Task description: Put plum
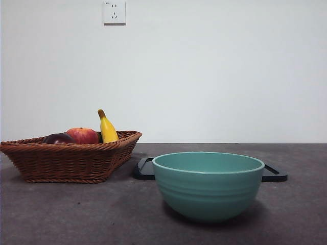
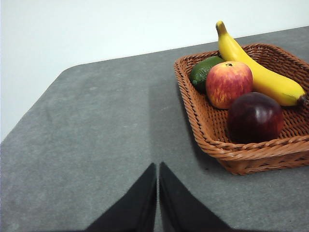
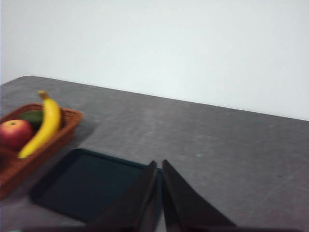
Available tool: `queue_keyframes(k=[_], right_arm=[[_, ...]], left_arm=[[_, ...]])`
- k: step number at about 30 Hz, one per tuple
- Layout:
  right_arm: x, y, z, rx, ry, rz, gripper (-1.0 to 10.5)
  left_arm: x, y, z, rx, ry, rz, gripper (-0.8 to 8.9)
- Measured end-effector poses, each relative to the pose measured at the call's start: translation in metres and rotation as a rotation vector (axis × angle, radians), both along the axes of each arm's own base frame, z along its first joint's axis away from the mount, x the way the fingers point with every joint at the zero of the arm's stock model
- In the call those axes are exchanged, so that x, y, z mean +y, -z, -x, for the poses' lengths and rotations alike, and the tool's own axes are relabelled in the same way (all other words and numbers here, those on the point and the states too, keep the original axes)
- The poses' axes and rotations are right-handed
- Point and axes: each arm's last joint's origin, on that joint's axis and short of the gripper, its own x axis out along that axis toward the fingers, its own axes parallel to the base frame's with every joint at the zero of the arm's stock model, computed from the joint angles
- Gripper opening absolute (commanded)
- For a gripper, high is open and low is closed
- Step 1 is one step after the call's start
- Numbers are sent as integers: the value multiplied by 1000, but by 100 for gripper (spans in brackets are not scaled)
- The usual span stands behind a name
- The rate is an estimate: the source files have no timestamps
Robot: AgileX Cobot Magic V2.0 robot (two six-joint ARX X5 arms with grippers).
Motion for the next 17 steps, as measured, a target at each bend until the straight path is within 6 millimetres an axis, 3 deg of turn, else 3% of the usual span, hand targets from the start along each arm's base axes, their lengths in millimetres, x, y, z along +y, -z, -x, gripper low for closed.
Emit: queue_keyframes(k=[9, 17], right_arm=[[-2, 70, -4, -56, 141, -14, 7], [-2, 98, -5, -151, 204, -27, 7]], left_arm=[[0, 0, 0, 0, 0, 0, 7], [0, 0, 0, 0, 0, 0, 7]])
